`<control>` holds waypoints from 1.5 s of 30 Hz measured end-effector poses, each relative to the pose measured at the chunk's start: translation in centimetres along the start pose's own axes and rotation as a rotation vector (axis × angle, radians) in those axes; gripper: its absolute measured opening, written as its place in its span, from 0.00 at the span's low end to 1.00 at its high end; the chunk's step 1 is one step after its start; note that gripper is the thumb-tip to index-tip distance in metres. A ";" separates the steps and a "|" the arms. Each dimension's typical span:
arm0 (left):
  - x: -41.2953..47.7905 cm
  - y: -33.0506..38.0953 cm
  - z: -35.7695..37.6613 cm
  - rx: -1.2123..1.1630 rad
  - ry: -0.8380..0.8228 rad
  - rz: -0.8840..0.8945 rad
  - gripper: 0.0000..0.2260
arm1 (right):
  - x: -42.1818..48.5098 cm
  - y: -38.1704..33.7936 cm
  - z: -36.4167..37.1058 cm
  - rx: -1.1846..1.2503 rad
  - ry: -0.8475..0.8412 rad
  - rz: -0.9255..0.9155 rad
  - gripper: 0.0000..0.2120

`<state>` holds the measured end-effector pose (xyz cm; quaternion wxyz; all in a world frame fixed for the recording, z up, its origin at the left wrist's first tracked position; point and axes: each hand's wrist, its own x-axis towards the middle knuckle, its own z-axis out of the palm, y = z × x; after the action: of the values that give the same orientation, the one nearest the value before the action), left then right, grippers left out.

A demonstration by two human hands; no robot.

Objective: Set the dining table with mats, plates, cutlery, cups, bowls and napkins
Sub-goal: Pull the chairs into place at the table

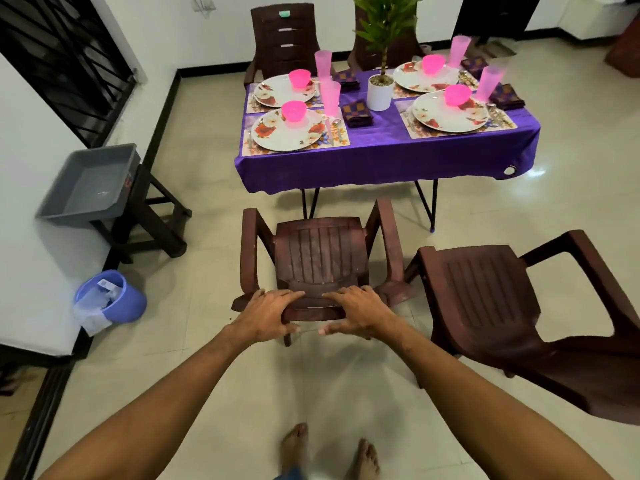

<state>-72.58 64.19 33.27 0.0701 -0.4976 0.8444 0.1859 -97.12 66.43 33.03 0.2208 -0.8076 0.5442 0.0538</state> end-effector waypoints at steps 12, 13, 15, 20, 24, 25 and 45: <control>6.4 16.0 -3.0 -0.186 0.098 0.167 0.34 | -10.6 11.8 -6.8 0.096 0.290 0.176 0.22; 6.9 17.0 -3.1 -0.188 0.096 0.181 0.33 | -11.4 12.5 -7.1 0.085 0.290 0.191 0.21; 7.9 19.6 -3.2 -0.207 0.092 0.207 0.32 | -13.5 14.6 -7.6 0.048 0.297 0.220 0.20; 10.1 26.1 -2.7 -0.224 0.116 0.245 0.31 | -17.5 20.8 -7.8 -0.026 0.264 0.264 0.21; 12.2 32.0 -1.5 -0.227 0.132 0.206 0.31 | -20.0 26.6 -8.6 -0.018 0.246 0.221 0.20; 12.7 33.6 -1.1 -0.237 0.135 0.190 0.31 | -20.7 28.1 -8.7 -0.014 0.240 0.204 0.20; 12.8 63.3 10.0 -0.086 -0.486 0.186 0.40 | -41.0 46.8 -5.3 0.258 -0.696 0.142 0.45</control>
<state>-134.44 85.22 35.66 0.2324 -0.3610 0.8362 0.3411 -156.70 84.77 37.23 0.4879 -0.6668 0.4937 0.2713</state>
